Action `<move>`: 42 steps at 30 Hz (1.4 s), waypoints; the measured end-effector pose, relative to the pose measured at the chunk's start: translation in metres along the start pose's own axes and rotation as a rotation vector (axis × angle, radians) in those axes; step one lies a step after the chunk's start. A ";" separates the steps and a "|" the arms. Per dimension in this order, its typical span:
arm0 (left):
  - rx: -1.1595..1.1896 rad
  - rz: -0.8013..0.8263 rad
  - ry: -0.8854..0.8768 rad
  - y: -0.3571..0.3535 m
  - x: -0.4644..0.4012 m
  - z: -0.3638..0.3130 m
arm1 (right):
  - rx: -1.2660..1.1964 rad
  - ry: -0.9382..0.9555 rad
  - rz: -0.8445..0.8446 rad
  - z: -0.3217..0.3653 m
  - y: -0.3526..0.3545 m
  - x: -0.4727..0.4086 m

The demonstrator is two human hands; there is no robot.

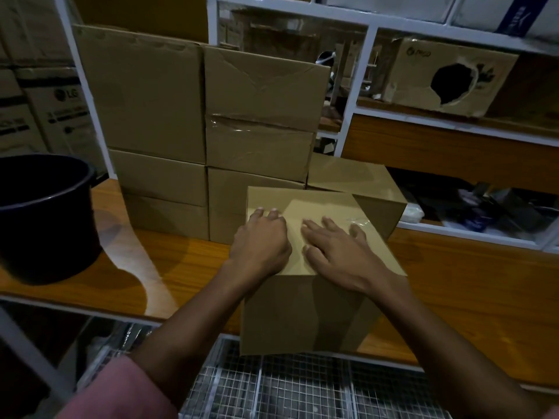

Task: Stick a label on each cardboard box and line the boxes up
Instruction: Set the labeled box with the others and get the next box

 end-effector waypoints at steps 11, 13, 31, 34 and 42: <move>0.007 -0.012 0.006 0.004 0.003 0.001 | 0.037 -0.082 0.040 -0.001 -0.001 -0.022; 0.004 -0.008 0.008 0.005 0.004 -0.001 | 0.048 -0.139 -0.002 -0.012 -0.001 -0.010; -0.077 -0.282 0.091 0.014 0.013 -0.002 | 0.029 -0.082 -0.515 -0.009 -0.008 0.045; -0.022 -0.291 0.082 0.011 0.025 0.007 | 0.133 -0.135 -0.437 -0.013 -0.008 0.059; 0.026 -0.159 -0.012 -0.015 0.069 0.013 | 0.081 -0.257 -0.340 -0.025 -0.025 0.080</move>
Point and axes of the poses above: each hand's wrist, its own x-axis away from the middle knuckle, its own y-axis out of the back of the hand, z = x × y, the point moved 3 cm from there along -x, towards the middle knuckle, and after that the axes turned 1 degree about y, right-handed, at the moved point
